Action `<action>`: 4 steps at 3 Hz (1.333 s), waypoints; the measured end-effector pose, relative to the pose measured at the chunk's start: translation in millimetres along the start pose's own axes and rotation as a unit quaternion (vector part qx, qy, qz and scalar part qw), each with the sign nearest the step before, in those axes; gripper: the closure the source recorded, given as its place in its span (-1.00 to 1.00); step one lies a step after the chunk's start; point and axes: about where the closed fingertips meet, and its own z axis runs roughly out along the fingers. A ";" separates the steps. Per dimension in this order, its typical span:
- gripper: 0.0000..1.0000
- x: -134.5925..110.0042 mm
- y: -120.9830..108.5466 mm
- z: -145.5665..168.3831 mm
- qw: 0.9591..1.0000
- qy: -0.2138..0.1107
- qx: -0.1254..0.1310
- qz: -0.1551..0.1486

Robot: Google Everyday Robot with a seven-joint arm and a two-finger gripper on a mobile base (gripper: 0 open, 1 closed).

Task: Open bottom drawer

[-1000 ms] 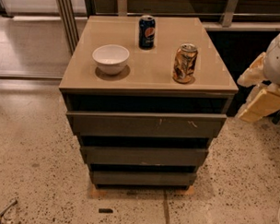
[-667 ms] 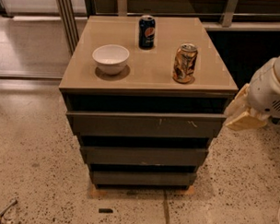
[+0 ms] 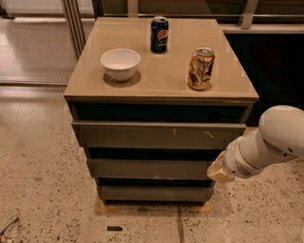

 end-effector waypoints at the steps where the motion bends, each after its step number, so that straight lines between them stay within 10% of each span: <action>1: 1.00 -0.5 0.4 -1.2 1.000 0.001 0.000 -0.001; 2: 1.00 12.7 0.1 26.0 1.000 -0.004 -0.001 -0.012; 4: 1.00 70.9 -20.4 175.5 0.999 -0.040 -0.001 -0.025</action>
Offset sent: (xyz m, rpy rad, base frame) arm 0.0026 -0.0057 -0.0768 0.0144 -0.0258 0.0556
